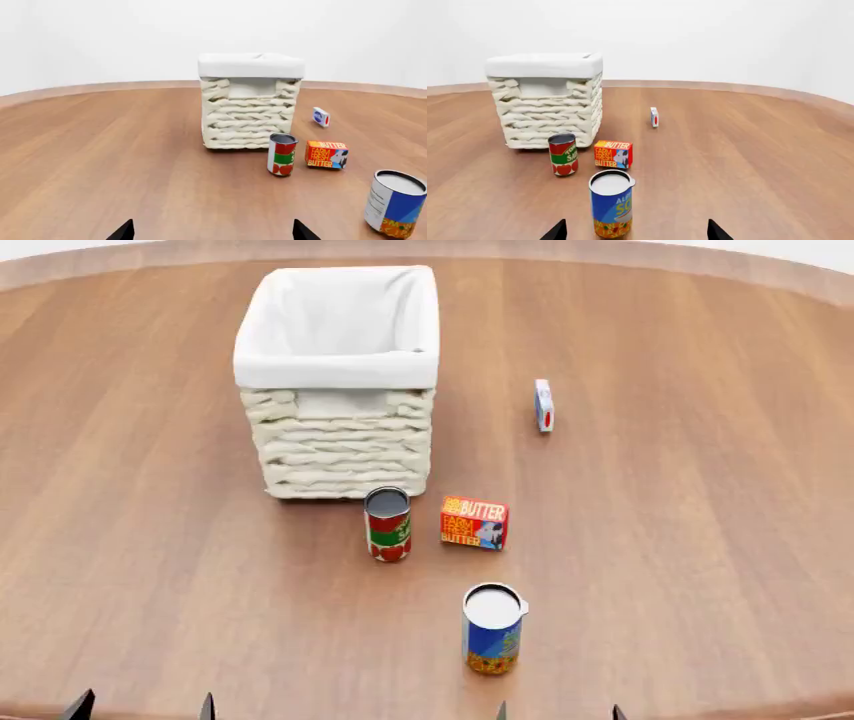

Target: Pick up the alphabet soup and put it in the basket.

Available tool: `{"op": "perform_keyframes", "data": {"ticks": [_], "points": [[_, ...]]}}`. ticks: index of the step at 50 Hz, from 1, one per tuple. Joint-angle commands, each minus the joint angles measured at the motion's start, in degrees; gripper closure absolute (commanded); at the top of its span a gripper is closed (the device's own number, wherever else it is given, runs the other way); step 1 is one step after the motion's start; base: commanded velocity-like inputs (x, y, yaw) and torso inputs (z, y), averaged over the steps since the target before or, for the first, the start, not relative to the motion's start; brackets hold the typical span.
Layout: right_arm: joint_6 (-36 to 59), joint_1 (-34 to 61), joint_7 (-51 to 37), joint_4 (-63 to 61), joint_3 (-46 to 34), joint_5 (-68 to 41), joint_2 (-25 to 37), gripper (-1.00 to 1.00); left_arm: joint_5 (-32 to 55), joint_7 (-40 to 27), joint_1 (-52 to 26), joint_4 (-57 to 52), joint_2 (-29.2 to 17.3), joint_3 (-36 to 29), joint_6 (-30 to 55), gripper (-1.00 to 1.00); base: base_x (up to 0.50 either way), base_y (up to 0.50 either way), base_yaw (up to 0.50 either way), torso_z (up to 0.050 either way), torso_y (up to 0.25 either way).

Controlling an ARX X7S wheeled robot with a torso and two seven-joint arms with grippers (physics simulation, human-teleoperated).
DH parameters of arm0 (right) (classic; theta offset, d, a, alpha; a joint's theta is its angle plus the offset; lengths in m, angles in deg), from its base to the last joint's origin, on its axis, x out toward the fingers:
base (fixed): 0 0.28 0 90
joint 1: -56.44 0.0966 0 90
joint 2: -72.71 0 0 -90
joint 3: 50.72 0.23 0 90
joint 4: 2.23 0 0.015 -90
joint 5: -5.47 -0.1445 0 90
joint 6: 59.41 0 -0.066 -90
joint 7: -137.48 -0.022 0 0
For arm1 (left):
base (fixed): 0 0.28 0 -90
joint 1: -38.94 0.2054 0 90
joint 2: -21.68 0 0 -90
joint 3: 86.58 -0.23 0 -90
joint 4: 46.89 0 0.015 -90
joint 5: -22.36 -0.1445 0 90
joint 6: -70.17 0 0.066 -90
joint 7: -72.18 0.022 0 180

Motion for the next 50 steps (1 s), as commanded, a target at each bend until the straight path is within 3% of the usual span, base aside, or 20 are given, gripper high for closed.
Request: {"op": "perform_keyframes", "data": {"ticks": [1, 15, 30, 50], "points": [[-0.9, 0.2, 0.0, 1.1, -0.3, -0.3, 0.3, -1.0, 0.2, 0.0, -0.4, 1.6, -0.2, -0.1, -1.2, -1.0, 0.0, 0.0, 0.0, 0.0, 0.0], [12.5, -1.1, -3.8, -23.9, -4.6, -1.0, 3.2, -1.0, 1.3, -5.3, 4.8, -31.3, -3.8, -1.6, 13.9, -1.0, 0.0, 0.0, 0.0, 0.0, 0.0], [18.7, -0.9, -4.8, -39.9, -7.4, -1.2, 5.1, -1.0, -1.4, -7.0, 5.3, -55.2, -6.1, -4.8, 29.0, -1.0, 0.02, 0.0, 0.0, 0.0, 0.0], [19.4, -0.3, -6.6, -39.4, -7.7, -3.2, 6.4, -1.0, 0.4, -8.4, 5.5, -57.0, -7.3, -5.1, 29.0, -1.0, 0.5, 0.0, 0.0, 0.0, 0.0]]}}
